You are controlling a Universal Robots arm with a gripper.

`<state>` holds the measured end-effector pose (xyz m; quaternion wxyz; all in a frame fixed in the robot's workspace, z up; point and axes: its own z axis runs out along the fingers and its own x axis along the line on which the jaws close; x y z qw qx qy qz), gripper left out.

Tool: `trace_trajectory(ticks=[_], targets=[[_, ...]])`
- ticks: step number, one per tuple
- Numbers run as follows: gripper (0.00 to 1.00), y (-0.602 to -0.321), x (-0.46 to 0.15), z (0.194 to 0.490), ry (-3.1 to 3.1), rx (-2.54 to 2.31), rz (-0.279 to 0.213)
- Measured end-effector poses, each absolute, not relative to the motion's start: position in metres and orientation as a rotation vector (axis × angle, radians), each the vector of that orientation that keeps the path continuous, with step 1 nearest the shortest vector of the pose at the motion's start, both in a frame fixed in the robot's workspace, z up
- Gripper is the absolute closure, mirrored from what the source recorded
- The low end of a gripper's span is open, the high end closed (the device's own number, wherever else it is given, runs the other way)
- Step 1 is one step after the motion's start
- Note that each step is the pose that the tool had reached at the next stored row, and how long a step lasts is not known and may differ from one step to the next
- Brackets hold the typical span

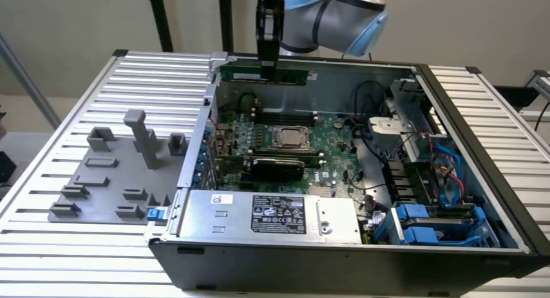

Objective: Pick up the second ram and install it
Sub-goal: 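Pick up the second ram and move it above second insertion slot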

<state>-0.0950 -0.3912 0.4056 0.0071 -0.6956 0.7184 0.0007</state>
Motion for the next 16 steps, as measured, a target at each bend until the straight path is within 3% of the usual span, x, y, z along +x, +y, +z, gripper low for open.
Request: trace_trajectory(ticks=[16], targets=[[0.87, -0.361, -0.058, 0.376, 2.249, -2.174, 0.002]])
